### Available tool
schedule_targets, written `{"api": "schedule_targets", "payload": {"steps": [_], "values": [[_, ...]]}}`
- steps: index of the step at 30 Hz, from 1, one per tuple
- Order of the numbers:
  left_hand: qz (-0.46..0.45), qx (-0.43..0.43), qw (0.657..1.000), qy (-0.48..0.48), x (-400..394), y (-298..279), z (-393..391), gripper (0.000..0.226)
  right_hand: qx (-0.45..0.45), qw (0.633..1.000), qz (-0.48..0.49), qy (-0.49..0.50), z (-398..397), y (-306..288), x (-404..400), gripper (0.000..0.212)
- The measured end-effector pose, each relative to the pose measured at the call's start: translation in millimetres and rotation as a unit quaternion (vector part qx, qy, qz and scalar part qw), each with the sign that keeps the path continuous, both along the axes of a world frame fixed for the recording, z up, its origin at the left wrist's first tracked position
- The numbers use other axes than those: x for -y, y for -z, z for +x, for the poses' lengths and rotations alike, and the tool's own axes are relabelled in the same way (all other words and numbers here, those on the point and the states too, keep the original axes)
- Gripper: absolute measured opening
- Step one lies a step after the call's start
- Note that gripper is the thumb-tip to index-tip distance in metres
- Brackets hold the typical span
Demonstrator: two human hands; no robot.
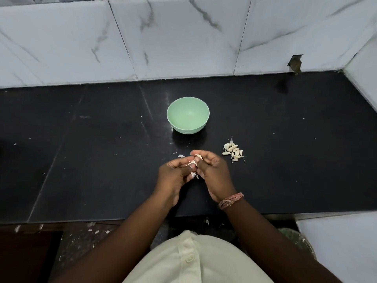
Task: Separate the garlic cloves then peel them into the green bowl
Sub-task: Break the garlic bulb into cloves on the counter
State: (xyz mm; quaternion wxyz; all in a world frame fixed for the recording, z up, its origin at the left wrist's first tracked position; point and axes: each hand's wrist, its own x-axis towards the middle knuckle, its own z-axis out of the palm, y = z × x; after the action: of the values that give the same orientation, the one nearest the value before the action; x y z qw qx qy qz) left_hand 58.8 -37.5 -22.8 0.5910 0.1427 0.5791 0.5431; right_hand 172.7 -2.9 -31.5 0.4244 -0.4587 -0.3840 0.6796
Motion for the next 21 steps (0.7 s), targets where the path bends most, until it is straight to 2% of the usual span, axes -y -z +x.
{"api": "schedule_targets", "payload": {"steps": [7, 12, 14, 18, 21], "values": [[-0.002, 0.02, 0.999, -0.041, -0.9, -1.2, -2.3, 0.016, 0.048, 0.999, 0.005, 0.008, -1.3, 3.8, -5.2, 0.031], [0.005, 0.004, 1.0, -0.014, -2.5, -5.7, -4.3, 0.017, 0.059, 0.997, 0.026, 0.036, 1.7, 1.5, -7.7, 0.031], [0.0, 0.01, 1.0, -0.014, -2.3, -6.2, -6.6, 0.018, 0.059, 0.997, 0.032, 0.041, 2.5, 0.8, -8.7, 0.029], [-0.019, 0.076, 0.996, -0.039, -3.4, -7.1, -6.1, 0.02, 0.063, 0.996, 0.024, 0.052, -1.2, 0.5, -6.3, 0.017], [-0.017, 0.082, 0.996, -0.042, -3.9, -9.1, -3.4, 0.018, 0.085, 0.995, 0.025, 0.046, -2.0, 3.6, -5.4, 0.008]]}}
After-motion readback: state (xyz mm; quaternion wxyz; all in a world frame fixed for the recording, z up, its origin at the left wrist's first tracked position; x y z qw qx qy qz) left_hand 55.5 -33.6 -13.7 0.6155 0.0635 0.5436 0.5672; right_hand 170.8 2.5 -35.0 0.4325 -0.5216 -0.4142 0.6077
